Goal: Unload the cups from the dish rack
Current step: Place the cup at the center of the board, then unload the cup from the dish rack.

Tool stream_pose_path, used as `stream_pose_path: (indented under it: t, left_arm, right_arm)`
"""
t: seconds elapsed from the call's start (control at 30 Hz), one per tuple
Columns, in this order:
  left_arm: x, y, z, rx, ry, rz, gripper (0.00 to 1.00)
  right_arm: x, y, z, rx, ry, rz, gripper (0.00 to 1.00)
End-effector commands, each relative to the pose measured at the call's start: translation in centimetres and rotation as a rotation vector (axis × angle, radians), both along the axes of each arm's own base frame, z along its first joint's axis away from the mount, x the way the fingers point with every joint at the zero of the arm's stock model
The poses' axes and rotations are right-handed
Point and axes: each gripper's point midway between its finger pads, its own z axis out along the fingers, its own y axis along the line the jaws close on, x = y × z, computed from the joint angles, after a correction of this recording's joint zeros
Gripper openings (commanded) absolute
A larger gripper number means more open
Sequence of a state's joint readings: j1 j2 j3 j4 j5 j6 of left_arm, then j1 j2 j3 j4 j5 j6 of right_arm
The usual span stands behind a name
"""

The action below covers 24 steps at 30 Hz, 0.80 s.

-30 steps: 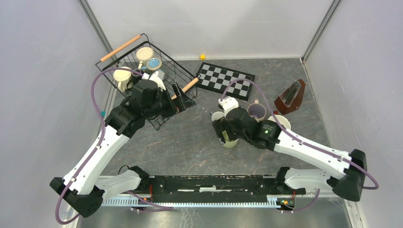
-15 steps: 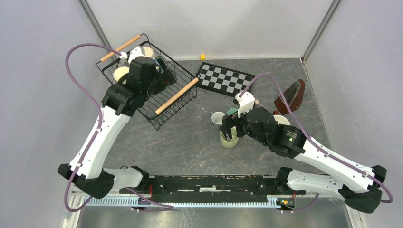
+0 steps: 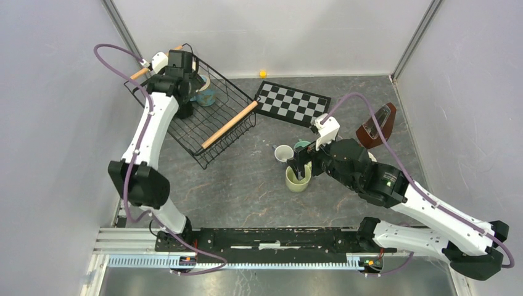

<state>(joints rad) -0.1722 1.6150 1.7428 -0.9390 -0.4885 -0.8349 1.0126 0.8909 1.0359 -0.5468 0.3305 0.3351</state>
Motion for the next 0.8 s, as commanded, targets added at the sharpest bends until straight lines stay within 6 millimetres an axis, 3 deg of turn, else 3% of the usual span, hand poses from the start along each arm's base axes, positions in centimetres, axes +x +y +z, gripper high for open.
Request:
stream_pose_path:
  t: [0.0,0.3,0.7,0.77]
  left_arm:
    - [4.7,1.9,0.3,-0.053,-0.071,0.116,1.00]
    - [9.9,5.1,-4.5,-0.047,0.018,0.238,1.00]
    - [11.9,7.3,-8.1,-0.061,0.056,0.307,1.00]
    - [11.9,8.9,-8.7,-0.067,0.067,0.349,1.00]
  right_arm:
    - [0.2,-0.1,3.4,0.047,-0.072,0.008,0.98]
    - [-0.2,0.1,3.7,0.031,-0.077,0.051,0.98]
    - [-0.6,0.4,3.0,0.007,-0.051,0.078,0.98]
    - [-0.6,0.4,2.9,0.008,-0.047,0.079,0.98]
